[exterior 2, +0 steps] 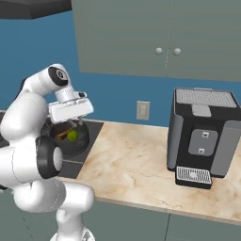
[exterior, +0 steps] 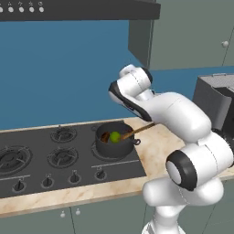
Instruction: Put the lime and sweet potato in the pot. Retrieve the spatula and lightly stir the vegetables in the pot.
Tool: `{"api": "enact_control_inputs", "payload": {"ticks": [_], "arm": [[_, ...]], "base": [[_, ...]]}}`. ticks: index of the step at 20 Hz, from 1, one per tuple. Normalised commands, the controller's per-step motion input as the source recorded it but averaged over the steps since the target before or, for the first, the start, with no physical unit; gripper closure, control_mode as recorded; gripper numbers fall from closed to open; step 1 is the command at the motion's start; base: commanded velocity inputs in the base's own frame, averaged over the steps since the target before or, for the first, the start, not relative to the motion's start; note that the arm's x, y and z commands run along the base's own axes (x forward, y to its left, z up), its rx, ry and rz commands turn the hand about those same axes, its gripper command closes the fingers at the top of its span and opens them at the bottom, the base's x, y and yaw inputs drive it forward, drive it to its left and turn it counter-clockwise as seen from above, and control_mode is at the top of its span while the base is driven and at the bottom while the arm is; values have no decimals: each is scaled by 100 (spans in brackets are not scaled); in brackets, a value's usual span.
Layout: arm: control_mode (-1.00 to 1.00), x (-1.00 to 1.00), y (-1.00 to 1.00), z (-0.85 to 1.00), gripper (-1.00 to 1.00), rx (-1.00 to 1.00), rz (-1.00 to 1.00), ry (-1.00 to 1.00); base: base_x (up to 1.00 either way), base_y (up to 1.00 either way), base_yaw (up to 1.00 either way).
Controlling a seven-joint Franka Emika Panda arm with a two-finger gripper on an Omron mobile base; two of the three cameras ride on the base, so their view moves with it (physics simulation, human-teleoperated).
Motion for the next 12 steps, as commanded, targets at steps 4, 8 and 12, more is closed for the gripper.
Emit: {"api": "enact_control_inputs", "payload": {"ticks": [4,8,12], "arm": [[-100,8,3,0,100,0,0,0],[-100,9,1,14,100,0,0,0],[-100,35,25,10,100,-4,0,0]], "base": [[0,0,0],[0,0,0],[0,0,0]]}}
